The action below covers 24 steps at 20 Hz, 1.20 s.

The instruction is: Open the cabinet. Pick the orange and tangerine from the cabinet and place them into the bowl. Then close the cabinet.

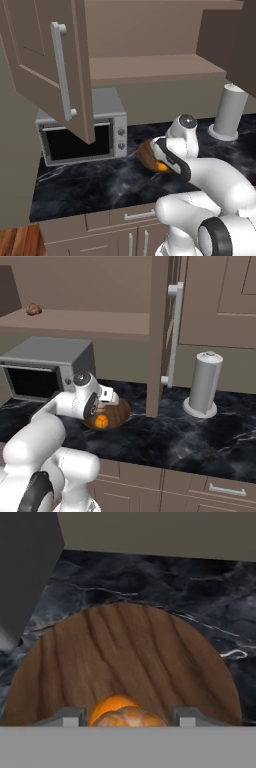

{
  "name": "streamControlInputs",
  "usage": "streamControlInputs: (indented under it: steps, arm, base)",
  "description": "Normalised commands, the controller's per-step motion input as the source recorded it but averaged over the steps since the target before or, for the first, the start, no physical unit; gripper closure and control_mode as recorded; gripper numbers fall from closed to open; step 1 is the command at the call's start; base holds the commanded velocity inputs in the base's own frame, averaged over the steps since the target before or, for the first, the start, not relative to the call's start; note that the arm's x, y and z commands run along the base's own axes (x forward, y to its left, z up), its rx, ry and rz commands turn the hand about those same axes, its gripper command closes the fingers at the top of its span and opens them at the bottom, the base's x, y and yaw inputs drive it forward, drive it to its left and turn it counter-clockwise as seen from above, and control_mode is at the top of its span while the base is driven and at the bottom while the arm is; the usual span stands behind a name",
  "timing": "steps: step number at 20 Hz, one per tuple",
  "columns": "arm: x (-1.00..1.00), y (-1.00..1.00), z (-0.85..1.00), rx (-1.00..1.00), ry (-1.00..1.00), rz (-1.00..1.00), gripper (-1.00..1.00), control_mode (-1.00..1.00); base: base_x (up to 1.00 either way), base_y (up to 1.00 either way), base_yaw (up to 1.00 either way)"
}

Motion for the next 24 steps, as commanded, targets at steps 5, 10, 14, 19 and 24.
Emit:
streamControlInputs:
  steps: [5,10,14,19,24]
  arm:
    - [0.13,-0.02,-0.19,0.0,0.0,0.0,1.0,-1.0]
    - [0.12,-0.01,-0.2,0.0,0.0,0.0,1.0,-1.0]
    - [0.1,0.0,-0.19,0.0,0.0,0.0,1.0,-1.0]
    - [0.09,0.0,-0.18,0.0,0.0,0.0,1.0,-1.0]
    - [0.05,0.0,-0.15,0.0,0.0,0.0,1.0,-1.0]
  base:
    - [0.0,0.0,0.0]
    - [0.0,0.0,0.0]
    - [0.0,0.0,0.0]
    - [0.0,0.0,0.0]
    - [0.0,0.0,0.0]
